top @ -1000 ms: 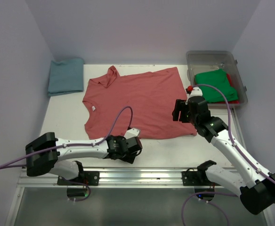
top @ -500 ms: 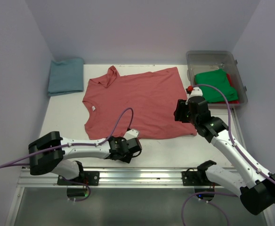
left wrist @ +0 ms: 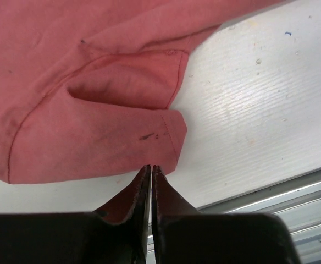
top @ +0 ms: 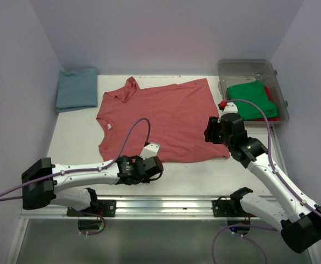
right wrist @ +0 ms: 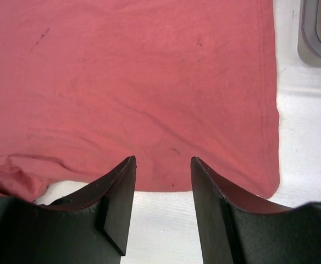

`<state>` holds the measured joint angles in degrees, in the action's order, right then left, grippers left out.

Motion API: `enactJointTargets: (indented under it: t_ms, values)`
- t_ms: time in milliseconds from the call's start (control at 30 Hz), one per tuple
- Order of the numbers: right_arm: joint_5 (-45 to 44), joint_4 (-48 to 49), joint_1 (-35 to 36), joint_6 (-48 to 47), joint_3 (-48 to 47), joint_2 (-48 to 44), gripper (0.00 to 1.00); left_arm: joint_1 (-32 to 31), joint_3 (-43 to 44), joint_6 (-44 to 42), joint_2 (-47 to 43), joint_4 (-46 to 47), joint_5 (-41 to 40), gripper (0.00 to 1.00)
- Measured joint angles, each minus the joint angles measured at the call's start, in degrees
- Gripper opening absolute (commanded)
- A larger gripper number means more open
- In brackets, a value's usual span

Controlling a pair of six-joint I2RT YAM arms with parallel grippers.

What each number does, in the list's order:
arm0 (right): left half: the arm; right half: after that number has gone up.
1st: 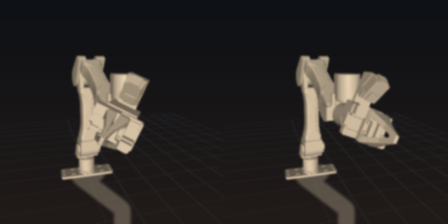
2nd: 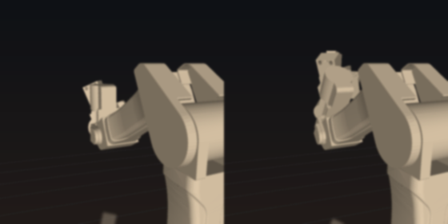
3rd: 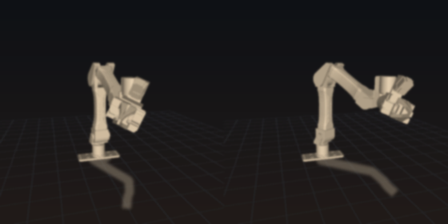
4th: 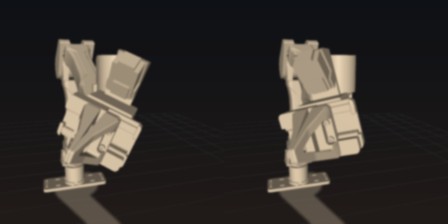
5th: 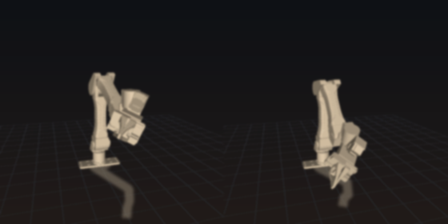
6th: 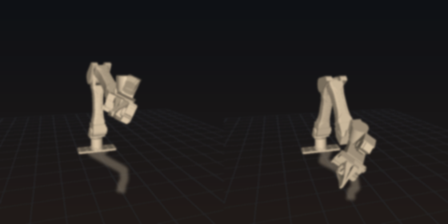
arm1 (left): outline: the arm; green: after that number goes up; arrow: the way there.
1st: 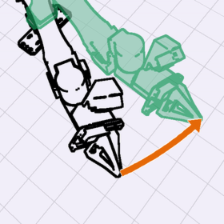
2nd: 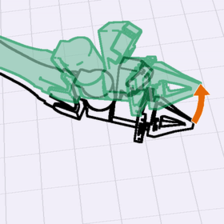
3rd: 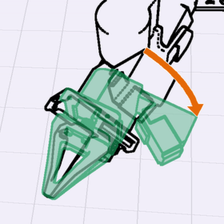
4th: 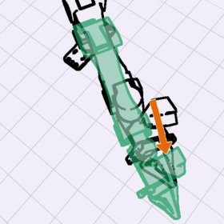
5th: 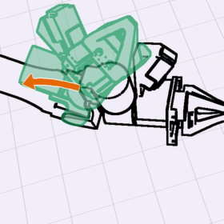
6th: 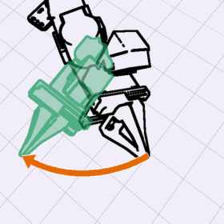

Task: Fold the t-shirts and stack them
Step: Flatten out the tshirt

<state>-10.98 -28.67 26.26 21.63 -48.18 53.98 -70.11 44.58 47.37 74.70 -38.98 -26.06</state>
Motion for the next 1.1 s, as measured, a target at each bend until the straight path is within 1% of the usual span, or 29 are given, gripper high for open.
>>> enactJointTargets:
  t_ms: [33,67,100,133,167,233,267,367,600,900,1033,1100]
  values:
    - [0.02,-0.02,0.00,0.00,0.00,0.00,0.48,0.02,0.44,0.00,-0.39,-0.13,-0.50,0.06]
    - [0.02,-0.02,0.00,0.00,0.02,0.00,0.48,0.02,0.68,-0.02,-0.63,-0.13,-0.90,0.08]
    - [0.02,-0.02,0.00,0.00,0.02,0.00,0.49,0.02,0.70,-0.04,-0.70,-0.13,-1.05,0.13]
    - [0.02,-0.02,0.00,0.00,0.02,0.00,0.49,0.02,0.70,-0.24,-0.63,-0.17,-1.01,0.19]
    - [0.00,-0.02,0.00,0.00,0.02,0.00,0.50,0.02,0.70,-0.55,-0.46,-0.17,-0.76,0.36]
    - [0.00,-0.04,0.00,0.00,0.02,0.00,0.51,0.02,0.70,-0.92,-0.04,0.02,0.13,0.53]
    - [0.00,-0.04,0.00,0.00,0.02,0.00,0.52,0.02,0.70,-1.31,0.28,0.15,0.74,0.64]
    - [0.00,-0.04,0.00,0.00,0.02,0.00,0.52,0.00,0.57,-1.79,0.79,0.76,2.60,0.72]
    - [0.00,-0.04,0.00,0.00,0.02,0.00,0.52,0.00,-1.09,-2.60,1.36,4.63,5.62,0.73]
    - [0.02,-0.04,0.00,0.02,0.11,-0.15,0.51,0.02,-3.89,-3.32,6.84,8.55,5.88,0.71]
    - [0.02,-0.11,0.00,0.04,0.63,-0.81,0.49,0.35,-4.20,-3.23,7.37,9.99,5.44,0.65]
    - [0.04,-0.24,0.00,0.09,0.70,-1.14,0.46,0.39,-4.20,-3.21,7.37,10.10,5.03,0.59]
